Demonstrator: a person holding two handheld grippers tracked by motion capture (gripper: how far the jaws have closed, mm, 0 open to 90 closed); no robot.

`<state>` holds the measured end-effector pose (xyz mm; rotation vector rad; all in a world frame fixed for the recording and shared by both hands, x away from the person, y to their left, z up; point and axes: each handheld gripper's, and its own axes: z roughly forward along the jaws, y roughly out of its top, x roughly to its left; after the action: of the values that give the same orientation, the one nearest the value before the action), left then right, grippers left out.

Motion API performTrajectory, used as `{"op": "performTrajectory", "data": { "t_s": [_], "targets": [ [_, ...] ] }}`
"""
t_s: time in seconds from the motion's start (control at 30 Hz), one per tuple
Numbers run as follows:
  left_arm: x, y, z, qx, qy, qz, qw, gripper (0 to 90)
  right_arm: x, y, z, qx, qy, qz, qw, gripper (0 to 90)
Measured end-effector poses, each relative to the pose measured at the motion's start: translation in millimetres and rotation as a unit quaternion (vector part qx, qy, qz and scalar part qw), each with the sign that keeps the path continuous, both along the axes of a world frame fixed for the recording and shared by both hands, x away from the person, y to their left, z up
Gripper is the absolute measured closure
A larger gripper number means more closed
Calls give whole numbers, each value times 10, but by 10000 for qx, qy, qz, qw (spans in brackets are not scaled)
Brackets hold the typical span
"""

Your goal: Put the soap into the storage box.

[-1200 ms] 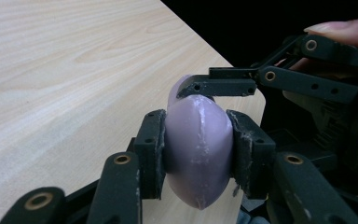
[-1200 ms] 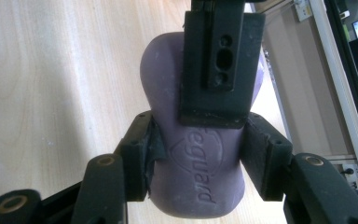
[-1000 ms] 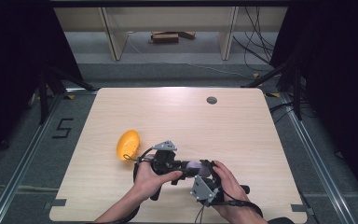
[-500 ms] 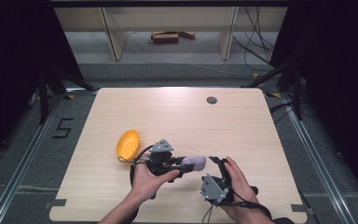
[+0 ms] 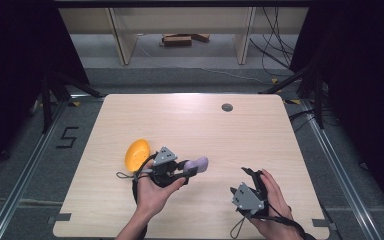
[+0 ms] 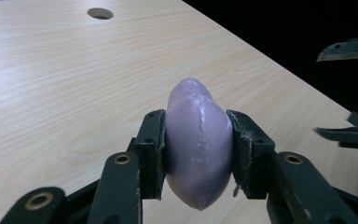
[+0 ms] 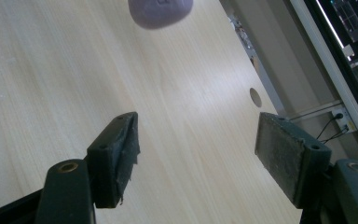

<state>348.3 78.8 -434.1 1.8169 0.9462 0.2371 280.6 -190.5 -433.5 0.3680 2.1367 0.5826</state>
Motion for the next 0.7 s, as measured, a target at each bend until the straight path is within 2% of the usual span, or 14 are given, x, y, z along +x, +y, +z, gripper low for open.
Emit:
{"op": "performTrajectory", "data": {
  "t_s": [0.03, 0.07, 0.13, 0.2, 0.23, 0.27, 0.37, 0.4, 0.43, 0.5, 0.53, 0.57, 0.6, 0.7],
  "targets": [
    [-15, 8, -12, -56, 5, 132, 9999, 590, 1, -16, 3, 2, -21, -23, 10000, 313],
    [-23, 42, -20, -24, -28, 170, 9998, 590, -3, -31, -11, 166, 113, -78, 9998, 318],
    [-39, 75, -27, 1, -113, 213, 9997, 590, 4, -45, -9, 111, 63, -96, 9999, 320],
    [-68, 103, -37, -15, -184, 344, 9992, 590, 1, -50, -23, 248, 196, -104, 9994, 324],
    [-78, 117, -43, -37, -220, 347, 9991, 591, 14, -58, -23, 207, 99, -78, 9997, 327],
    [-96, 134, -48, -11, -245, 419, 9988, 591, 13, -66, -33, 297, 193, -143, 9993, 331],
    [-123, 172, -65, 16, -339, 498, 9982, 591, 27, -77, -32, 313, 162, -147, 9993, 331],
    [-133, 185, -76, -26, -362, 560, 9978, 591, 28, -75, -38, 378, 218, -167, 9989, 332],
    [-134, 202, -74, 44, -426, 537, 9976, 591, 43, -91, -35, 234, 152, -180, 9994, 332],
    [-148, 225, -73, 34, -496, 627, 9968, 591, 45, -86, -44, 275, 204, -200, 9992, 332],
    [-156, 241, -64, 92, -535, 639, 9965, 591, 35, -73, -54, 405, 324, -172, 9985, 332],
    [-166, 247, -60, 80, -559, 675, 9961, 591, 43, -74, -53, 401, 263, -177, 9987, 332],
    [-171, 256, -55, 127, -598, 688, 9958, 591, 44, -76, -47, 383, 332, -168, 9986, 332],
    [-178, 278, -57, 175, -648, 764, 9948, 591, 53, -73, -54, 355, 260, -137, 9989, 332]
  ]
}}
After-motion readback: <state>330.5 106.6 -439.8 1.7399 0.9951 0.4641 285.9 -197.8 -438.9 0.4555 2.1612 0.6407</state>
